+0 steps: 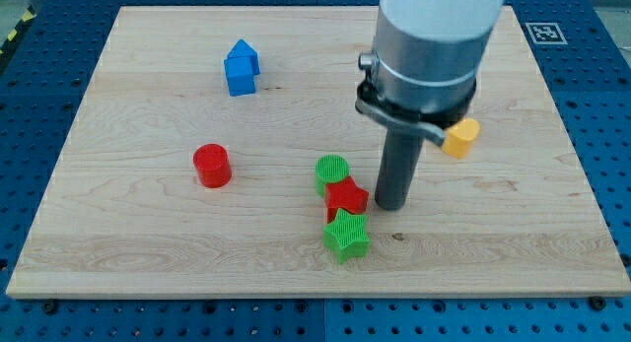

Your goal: Push the red star closer to the red circle

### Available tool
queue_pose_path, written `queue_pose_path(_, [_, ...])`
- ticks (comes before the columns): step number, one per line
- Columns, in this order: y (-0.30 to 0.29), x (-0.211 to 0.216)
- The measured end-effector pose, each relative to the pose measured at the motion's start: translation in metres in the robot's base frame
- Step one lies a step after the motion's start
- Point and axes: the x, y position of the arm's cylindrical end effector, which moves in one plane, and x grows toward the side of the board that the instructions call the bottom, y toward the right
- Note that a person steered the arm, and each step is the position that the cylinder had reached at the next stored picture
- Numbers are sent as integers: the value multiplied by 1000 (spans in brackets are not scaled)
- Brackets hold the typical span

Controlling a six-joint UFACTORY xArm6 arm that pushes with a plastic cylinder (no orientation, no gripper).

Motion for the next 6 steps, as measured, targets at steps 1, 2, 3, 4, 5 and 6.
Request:
queue_pose_path(1, [-28,2])
queue_pose_path(2, [-71,2])
queue_pose_path(3, [-89,2])
queue_pose_path(4, [-103,2])
queue_pose_path(5, [-130,-3])
queue_pose_path(6, [-141,-10])
